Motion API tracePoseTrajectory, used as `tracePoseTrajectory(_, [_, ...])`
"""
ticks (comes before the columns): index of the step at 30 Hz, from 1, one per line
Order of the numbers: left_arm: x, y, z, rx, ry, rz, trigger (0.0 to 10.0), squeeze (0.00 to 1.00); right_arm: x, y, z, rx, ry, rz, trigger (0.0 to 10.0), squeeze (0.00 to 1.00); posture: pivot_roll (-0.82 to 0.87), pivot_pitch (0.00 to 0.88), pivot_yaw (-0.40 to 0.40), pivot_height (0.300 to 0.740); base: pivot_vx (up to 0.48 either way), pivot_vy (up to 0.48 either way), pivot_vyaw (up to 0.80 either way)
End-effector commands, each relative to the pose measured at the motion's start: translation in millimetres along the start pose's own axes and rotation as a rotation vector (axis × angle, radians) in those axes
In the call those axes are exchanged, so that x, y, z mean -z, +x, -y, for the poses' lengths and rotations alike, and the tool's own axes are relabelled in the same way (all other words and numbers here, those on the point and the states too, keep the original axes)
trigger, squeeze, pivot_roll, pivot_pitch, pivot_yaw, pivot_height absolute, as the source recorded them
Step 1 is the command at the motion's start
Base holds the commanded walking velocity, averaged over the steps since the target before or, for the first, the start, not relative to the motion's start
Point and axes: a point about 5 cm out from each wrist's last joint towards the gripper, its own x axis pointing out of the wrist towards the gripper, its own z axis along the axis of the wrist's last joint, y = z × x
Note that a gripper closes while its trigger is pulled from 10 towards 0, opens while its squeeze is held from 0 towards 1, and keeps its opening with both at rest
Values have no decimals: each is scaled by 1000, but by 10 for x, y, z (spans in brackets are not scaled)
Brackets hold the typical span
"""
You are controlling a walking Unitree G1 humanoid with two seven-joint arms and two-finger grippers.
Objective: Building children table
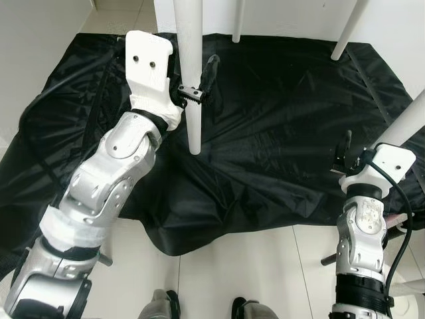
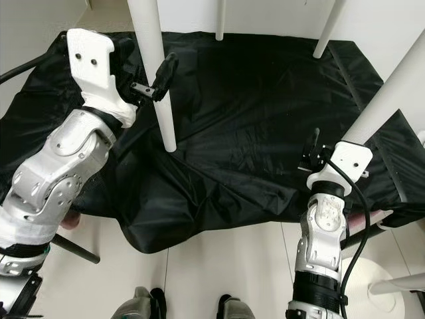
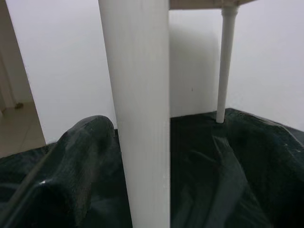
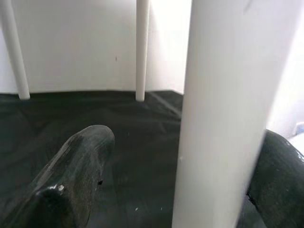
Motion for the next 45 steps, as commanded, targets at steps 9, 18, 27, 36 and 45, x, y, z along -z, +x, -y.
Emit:
tracePoseTrajectory(9, [166, -216, 17, 48, -22, -58, 10000, 0, -5, -153, 38, 47, 29, -7, 10000, 0, 31, 143, -16, 740, 0, 0, 0])
tracePoseTrajectory(18, [470, -511, 92, 83, 8, -166, 10000, 0, 5, -443, 20, 57, -15, -32, 10000, 0, 7, 149, -4, 740, 0, 0, 0])
tracePoseTrajectory(27, [663, -768, 147, 121, -16, -212, 10000, 0, 123, -822, -98, -81, -49, -104, 10000, 0, -7, 151, 7, 740, 0, 0, 0])
tracePoseTrajectory(36, [988, -1169, 162, 224, 18, -288, 10000, 0, 371, -1194, -282, -464, -85, -223, 10000, 0, -12, 149, 11, 740, 0, 0, 0])
tracePoseTrajectory(45, [1213, -1512, 198, 326, 69, -350, 10000, 0, 538, -1407, -318, -755, -87, -270, 10000, 0, -2, 144, 5, 740, 0, 0, 0])
